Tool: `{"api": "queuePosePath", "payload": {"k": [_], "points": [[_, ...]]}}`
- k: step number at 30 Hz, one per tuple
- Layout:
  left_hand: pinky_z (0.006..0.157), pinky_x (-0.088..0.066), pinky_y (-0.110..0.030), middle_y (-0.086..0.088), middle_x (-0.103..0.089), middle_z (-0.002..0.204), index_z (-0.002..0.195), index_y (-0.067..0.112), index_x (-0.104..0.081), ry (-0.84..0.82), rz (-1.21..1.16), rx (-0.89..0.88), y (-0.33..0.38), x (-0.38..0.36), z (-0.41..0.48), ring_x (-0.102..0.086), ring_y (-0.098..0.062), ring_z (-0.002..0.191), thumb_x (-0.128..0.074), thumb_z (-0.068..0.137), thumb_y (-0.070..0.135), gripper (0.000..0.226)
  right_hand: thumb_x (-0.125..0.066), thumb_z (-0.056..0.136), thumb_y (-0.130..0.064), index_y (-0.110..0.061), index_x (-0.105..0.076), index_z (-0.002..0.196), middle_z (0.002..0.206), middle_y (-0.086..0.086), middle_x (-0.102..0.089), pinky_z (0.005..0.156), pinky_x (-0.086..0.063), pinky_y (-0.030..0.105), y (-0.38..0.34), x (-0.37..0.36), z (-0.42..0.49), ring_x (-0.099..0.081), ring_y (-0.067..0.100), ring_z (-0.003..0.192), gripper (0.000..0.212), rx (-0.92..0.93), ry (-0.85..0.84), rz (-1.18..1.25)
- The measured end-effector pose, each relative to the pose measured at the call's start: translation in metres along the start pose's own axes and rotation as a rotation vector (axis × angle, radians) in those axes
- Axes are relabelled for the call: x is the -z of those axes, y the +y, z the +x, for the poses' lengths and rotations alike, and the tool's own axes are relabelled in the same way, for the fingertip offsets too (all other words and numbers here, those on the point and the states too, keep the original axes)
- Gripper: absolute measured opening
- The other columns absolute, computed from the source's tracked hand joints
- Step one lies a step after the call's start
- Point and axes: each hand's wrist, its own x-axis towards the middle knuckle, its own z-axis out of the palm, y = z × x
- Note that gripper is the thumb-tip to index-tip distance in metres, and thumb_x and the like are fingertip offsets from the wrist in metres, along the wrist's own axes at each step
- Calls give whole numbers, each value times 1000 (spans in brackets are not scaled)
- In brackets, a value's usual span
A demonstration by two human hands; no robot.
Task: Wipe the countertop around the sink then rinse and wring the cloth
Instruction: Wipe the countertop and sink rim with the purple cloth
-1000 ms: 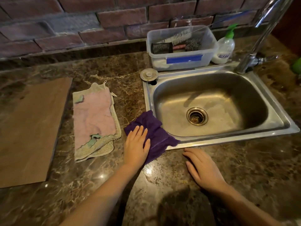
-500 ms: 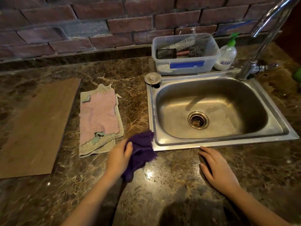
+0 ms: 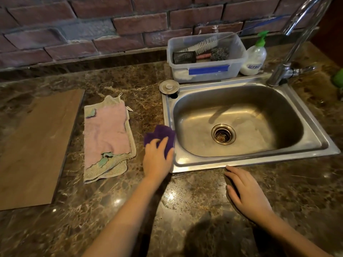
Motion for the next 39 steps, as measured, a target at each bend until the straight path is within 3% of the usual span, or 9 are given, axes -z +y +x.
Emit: {"api": "queuePosePath", "payload": {"k": [4,8,13,18,23,29,34,37,39], "points": [[67,-49,-36,-1,-69,113,101,20,-73,104,140,-261,11,-27,-9,-58,-28,90,-48,86,34,33,-51,88,-31,-15,-56,124,133,-2,-53,104,-31,28,2,-1,0,-46,11,121,40,-6,-11,22],[73,-46,-36,5,-67,118,101,29,-72,89,333,-411,-11,-25,26,-60,-25,96,-51,86,34,27,-51,87,-31,-18,-56,125,133,-5,-53,106,-30,28,1,-2,0,-44,8,122,41,-16,-7,35],[94,-33,-40,4,-52,139,117,30,-64,-23,304,-324,-10,-26,109,-44,-25,123,-45,93,35,31,-55,83,-28,-15,-59,122,129,-3,-57,106,-31,26,2,-1,1,-49,12,118,41,-28,-3,13],[111,-19,-45,-2,-45,145,127,25,-58,-59,327,-316,-10,-23,167,-27,-26,139,-41,95,33,36,-42,90,-34,-12,-58,124,130,1,-57,108,-27,26,3,0,-1,-52,17,118,44,8,-2,15],[111,-26,-40,-8,-54,137,118,14,-65,-27,74,-298,-11,-24,122,-39,-29,132,-49,93,22,31,-44,90,-32,-10,-58,124,128,4,-57,107,-33,31,4,-1,0,-52,20,117,43,28,3,6],[101,-34,-40,0,-62,127,111,22,-70,-32,22,-263,-8,-23,3,-48,-27,125,-51,90,27,29,-45,88,-31,-12,-56,125,130,2,-56,102,-41,38,6,-3,2,-52,20,116,42,21,-13,-9],[98,-33,-35,0,-62,127,112,22,-69,-7,72,-243,2,-24,-41,-50,-26,124,-40,91,34,37,-47,89,-30,-11,-56,124,130,3,-56,105,-32,29,3,1,2,-50,19,115,41,20,-24,-43],[99,-36,-39,-4,-61,128,113,18,-68,-8,118,-258,4,-23,-31,-51,-29,124,-39,90,33,40,-55,89,-28,-11,-55,127,134,4,-55,108,-33,32,1,4,0,-52,21,120,42,33,-57,-36],[99,-37,-42,-6,-61,129,113,17,-68,14,106,-197,10,-26,-29,-51,-32,123,-38,89,33,42,-50,92,-33,-14,-49,134,142,2,-48,113,-24,34,10,10,-8,-45,20,130,46,51,-128,-67]]}}
